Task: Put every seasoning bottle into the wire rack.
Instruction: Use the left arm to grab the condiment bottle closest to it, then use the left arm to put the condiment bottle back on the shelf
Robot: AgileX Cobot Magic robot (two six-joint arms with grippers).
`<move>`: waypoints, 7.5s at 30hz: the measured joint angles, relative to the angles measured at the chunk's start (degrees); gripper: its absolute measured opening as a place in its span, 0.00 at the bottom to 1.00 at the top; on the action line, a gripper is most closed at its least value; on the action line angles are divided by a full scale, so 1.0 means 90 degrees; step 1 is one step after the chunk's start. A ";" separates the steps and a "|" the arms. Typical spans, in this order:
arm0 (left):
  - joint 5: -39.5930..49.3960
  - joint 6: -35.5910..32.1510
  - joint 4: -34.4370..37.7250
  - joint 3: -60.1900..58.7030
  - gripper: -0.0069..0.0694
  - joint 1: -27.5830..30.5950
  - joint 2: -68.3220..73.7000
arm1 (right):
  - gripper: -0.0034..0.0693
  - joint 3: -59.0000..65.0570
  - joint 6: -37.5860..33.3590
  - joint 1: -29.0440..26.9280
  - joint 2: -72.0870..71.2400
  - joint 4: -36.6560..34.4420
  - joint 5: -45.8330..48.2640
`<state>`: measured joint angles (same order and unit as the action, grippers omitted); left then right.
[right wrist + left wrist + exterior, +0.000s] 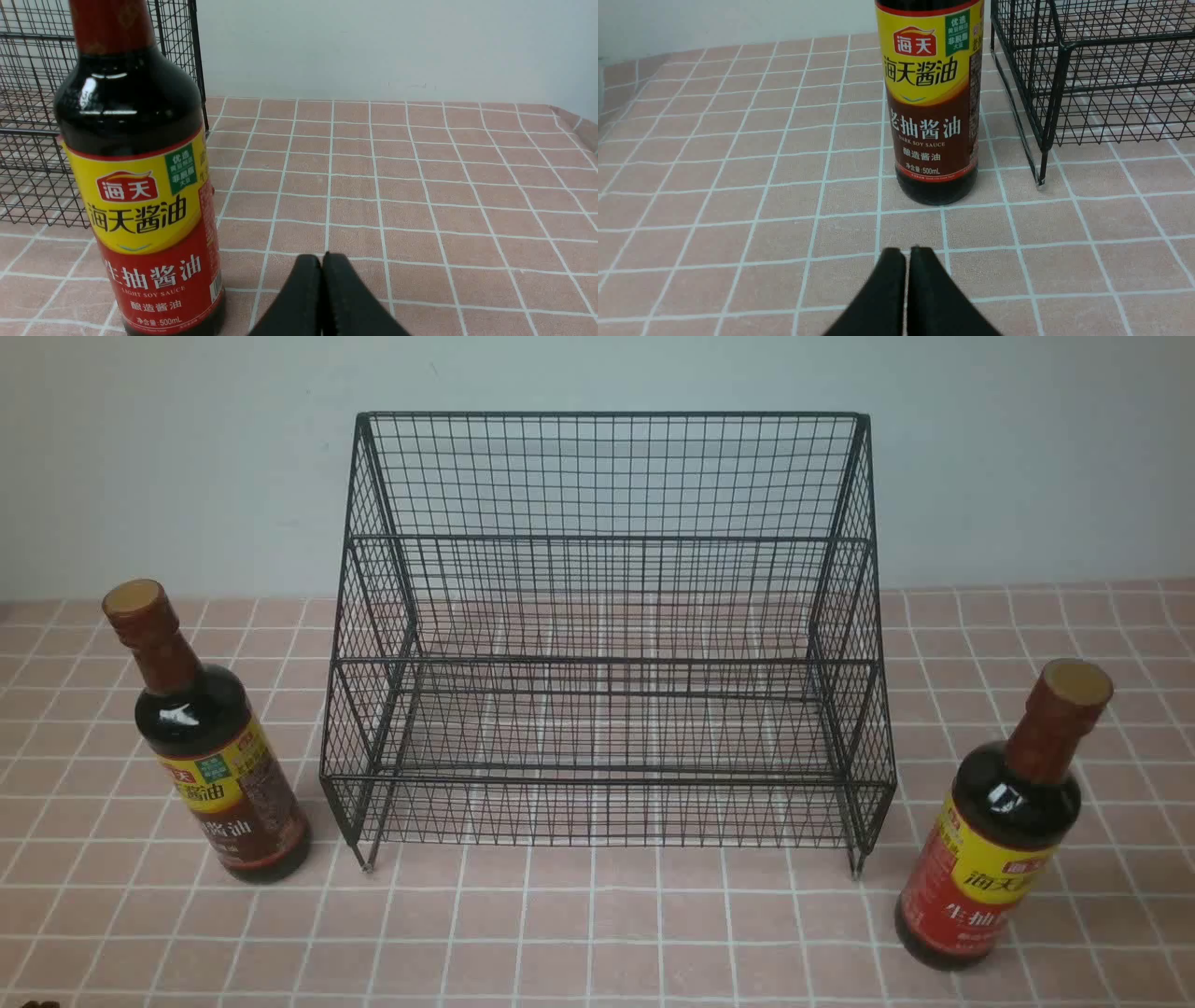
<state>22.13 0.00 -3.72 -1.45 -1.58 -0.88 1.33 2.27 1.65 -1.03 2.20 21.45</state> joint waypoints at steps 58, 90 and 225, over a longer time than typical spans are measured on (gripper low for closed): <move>-0.3240 0.1514 0.1161 -0.0018 0.08 0.0000 0.0000 | 0.03 0.0000 0.0000 0.0000 0.0000 0.0000 0.0000; -0.5454 0.1680 -0.0767 0.2715 0.33 0.0000 0.6000 | 0.03 0.0000 0.0000 0.0000 0.0000 0.0000 0.0000; -0.0429 0.0101 0.0581 0.8546 0.87 -0.2064 0.9677 | 0.03 0.0000 0.0000 0.0000 0.0000 0.0000 0.0000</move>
<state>18.27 0.91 1.51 75.46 -20.15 86.21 1.33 2.27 1.65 -1.03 2.20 21.45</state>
